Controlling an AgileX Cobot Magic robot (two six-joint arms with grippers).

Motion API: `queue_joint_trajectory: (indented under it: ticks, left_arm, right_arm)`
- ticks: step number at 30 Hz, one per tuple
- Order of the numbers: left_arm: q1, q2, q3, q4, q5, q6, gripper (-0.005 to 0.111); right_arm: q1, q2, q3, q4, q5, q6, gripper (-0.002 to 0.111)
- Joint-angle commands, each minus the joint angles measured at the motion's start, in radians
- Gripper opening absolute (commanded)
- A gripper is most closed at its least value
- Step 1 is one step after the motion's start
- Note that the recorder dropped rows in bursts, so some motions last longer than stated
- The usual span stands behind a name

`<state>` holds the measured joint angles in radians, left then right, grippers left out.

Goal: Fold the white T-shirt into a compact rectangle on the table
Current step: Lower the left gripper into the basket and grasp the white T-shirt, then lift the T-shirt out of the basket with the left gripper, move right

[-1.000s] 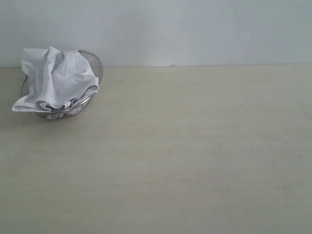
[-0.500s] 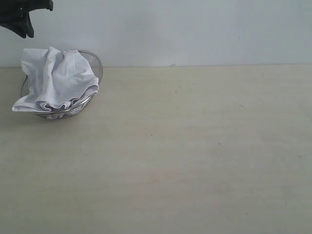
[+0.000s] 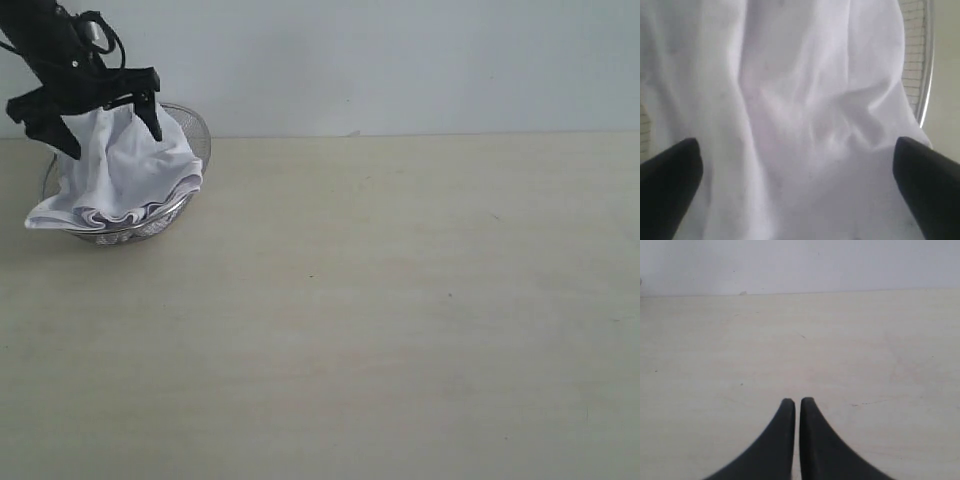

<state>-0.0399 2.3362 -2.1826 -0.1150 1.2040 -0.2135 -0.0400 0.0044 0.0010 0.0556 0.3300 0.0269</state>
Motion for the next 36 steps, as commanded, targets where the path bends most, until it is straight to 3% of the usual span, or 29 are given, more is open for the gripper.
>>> queue_joint_trajectory:
  ticks: [1, 12, 14, 17, 22, 29, 36]
  left_arm:
    - [-0.004, 0.051, -0.006, -0.076, -0.109, -0.002, 0.097]
    - [-0.004, 0.170, -0.006, -0.013, -0.224, -0.004, 0.097]
    - [-0.004, 0.193, -0.006, -0.015, -0.219, -0.004, 0.091]
    - [-0.004, 0.218, -0.006, -0.020, -0.219, -0.004, 0.068]
    - [-0.004, 0.217, -0.006, -0.038, -0.242, 0.000, 0.005]
    - [-0.002, 0.133, -0.006, -0.046, -0.261, 0.013, 0.005]
    - [-0.002, -0.056, -0.006, -0.041, -0.329, 0.136, 0.005]
  right_arm:
    - [0.002, -0.004, -0.001, -0.003, -0.007, -0.004, 0.000]
    - [0.002, -0.004, -0.001, -0.003, -0.007, -0.004, 0.000]
    - [0.002, -0.004, -0.001, -0.003, -0.007, -0.004, 0.000]
    - [0.002, -0.004, -0.001, -0.003, -0.007, -0.004, 0.000]
    - [0.002, -0.004, -0.001, -0.003, -0.007, -0.004, 0.000]
    - [0.002, -0.004, -0.001, -0.003, -0.007, -0.004, 0.000]
    - [0.002, -0.004, -0.001, -0.003, -0.007, -0.004, 0.000]
